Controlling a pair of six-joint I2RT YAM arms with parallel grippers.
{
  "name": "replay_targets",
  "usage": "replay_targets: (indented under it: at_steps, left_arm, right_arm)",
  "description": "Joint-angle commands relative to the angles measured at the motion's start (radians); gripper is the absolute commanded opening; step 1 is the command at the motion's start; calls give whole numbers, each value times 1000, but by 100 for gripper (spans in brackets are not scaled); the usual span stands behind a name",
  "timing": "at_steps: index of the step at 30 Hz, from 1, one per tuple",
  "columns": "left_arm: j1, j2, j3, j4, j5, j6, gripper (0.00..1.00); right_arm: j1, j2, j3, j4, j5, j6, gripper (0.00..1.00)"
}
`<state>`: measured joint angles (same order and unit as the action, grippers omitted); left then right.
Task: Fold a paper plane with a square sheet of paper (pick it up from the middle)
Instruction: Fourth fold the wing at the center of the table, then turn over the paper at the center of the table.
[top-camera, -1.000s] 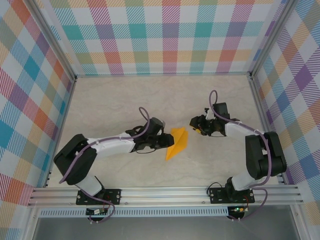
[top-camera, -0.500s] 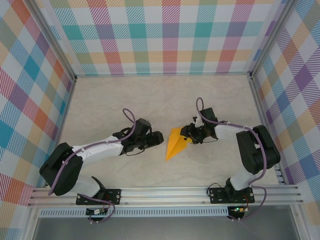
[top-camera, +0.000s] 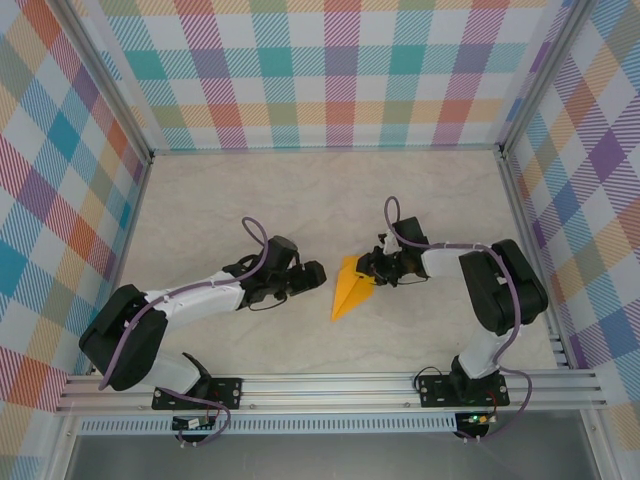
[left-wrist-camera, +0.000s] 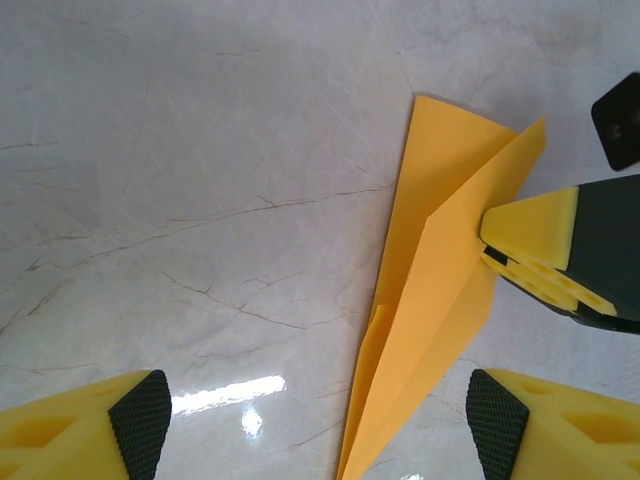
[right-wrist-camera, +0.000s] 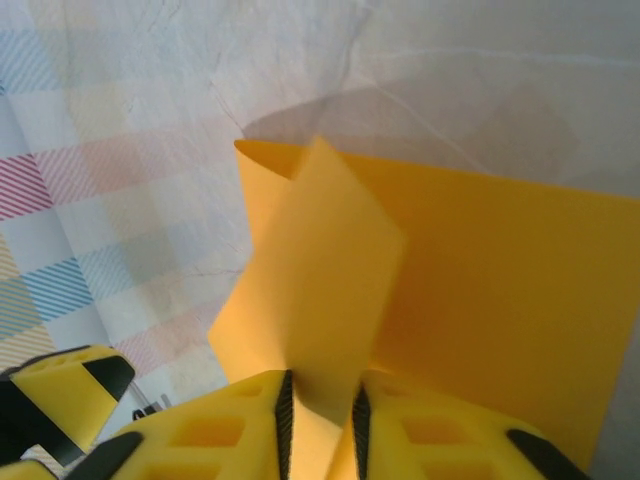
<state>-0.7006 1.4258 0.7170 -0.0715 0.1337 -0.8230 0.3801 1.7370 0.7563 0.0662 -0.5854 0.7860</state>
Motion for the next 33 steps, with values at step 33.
replay_targets:
  at_steps: [33]
  left_arm:
    - [131,-151,-94,600,431,-259,96]
  right_arm:
    - [-18,-219,190,346,-292,345,7]
